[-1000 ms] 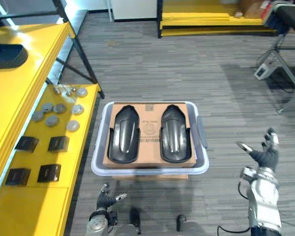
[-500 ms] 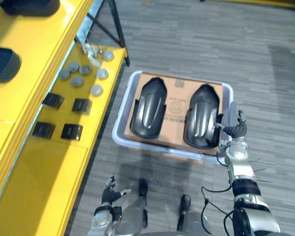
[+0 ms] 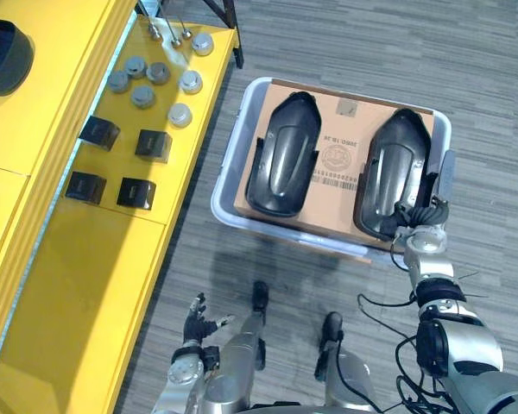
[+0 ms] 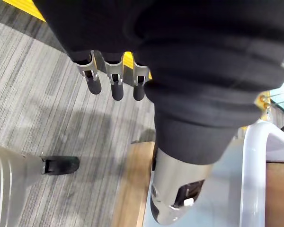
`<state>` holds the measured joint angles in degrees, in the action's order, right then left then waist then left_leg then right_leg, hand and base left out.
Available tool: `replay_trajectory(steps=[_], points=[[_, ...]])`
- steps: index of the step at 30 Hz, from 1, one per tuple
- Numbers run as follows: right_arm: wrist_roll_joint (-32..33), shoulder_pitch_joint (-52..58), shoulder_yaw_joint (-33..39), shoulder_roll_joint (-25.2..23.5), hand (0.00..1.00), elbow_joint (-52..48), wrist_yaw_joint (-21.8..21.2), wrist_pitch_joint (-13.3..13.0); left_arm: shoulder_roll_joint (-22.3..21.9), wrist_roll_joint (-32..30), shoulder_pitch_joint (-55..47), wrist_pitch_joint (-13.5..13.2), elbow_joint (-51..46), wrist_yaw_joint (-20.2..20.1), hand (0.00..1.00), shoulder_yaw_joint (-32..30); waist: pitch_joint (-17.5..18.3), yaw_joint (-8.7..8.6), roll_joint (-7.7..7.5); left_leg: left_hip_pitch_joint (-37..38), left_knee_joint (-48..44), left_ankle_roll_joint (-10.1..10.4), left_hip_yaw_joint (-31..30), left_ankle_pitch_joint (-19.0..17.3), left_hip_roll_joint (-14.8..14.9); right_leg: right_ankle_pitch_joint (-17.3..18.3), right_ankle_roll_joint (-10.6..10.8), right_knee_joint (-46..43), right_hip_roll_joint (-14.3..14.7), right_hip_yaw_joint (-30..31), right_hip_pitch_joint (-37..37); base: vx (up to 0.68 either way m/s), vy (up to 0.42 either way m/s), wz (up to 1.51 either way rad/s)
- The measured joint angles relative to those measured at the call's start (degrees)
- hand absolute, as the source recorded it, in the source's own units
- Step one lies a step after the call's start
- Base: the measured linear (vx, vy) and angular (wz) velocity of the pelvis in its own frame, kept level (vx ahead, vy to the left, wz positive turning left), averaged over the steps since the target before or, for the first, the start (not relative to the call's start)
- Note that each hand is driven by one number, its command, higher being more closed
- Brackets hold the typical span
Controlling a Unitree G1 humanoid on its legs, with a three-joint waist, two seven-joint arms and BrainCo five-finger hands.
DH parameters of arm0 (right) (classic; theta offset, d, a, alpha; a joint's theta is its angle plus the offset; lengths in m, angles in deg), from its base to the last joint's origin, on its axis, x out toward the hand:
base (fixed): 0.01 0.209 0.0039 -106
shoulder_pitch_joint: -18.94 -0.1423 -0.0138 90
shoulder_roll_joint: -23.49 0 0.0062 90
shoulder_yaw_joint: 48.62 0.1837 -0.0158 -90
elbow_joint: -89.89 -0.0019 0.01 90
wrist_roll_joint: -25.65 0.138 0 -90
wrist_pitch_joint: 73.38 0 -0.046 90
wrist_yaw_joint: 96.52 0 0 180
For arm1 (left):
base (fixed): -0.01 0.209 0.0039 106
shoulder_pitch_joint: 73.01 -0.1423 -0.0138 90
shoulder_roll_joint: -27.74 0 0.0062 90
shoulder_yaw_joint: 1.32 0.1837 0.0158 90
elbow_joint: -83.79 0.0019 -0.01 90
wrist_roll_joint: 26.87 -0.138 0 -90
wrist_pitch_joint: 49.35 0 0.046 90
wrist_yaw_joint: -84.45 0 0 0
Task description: Walk over and take plastic housings, then place them on the shelf
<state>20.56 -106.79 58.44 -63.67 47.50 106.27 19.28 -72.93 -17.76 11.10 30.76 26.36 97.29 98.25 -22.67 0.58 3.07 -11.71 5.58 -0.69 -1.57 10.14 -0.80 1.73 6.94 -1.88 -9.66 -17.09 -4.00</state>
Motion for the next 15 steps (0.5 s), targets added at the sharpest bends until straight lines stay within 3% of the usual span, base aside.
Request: replay_trajectory(steps=[7, 10, 12, 15], points=[[-3.9, 13.9, 0.1, -4.0, 1.0, -20.5, 0.6, 0.1, -0.4, -0.1, 0.2, 0.1, -8.0, -0.1, 0.0, -0.2, 0.2, -1.76, -0.43, 2.7, 0.0, 0.5, 0.1, -0.4, -0.2, 0.0, 0.0, 0.1, -0.4, 0.0, 2.8, 0.02, -0.006, 0.01], [-7.6, 19.3, 0.6, -6.3, 1.0, -28.3, 1.2, 0.2, -0.5, -0.1, -0.5, 0.1, -17.2, -0.1, 0.0, -0.1, 1.3, -2.58, -1.55, 2.9, 0.1, 0.8, 0.3, -0.8, 0.0, 0.2, -0.1, 0.0, -0.2, 0.4, 2.8, -0.05, 0.009, -0.07], [-9.8, 23.1, 1.1, -8.7, 1.0, -34.0, 2.8, 0.3, -0.8, -0.2, -1.6, 0.1, -24.1, -0.1, 0.0, 0.2, 2.7, -2.94, -2.61, 3.7, 0.3, 0.9, 0.5, -1.1, 0.2, 0.3, -0.1, 0.0, -0.1, 1.3, 3.0, -0.06, 0.001, -0.17], [-14.0, 27.7, 1.0, -11.0, 1.0, -41.6, 5.0, 0.4, -2.1, -0.1, -2.8, 0.1, -32.4, 0.7, 0.0, 2.9, 6.3, -3.7, -2.83, 3.8, 0.3, 0.8, 0.6, -1.1, 0.2, 0.3, -0.1, 0.0, -0.1, 1.5, 3.1, 0.0, 0.0, -0.05]])
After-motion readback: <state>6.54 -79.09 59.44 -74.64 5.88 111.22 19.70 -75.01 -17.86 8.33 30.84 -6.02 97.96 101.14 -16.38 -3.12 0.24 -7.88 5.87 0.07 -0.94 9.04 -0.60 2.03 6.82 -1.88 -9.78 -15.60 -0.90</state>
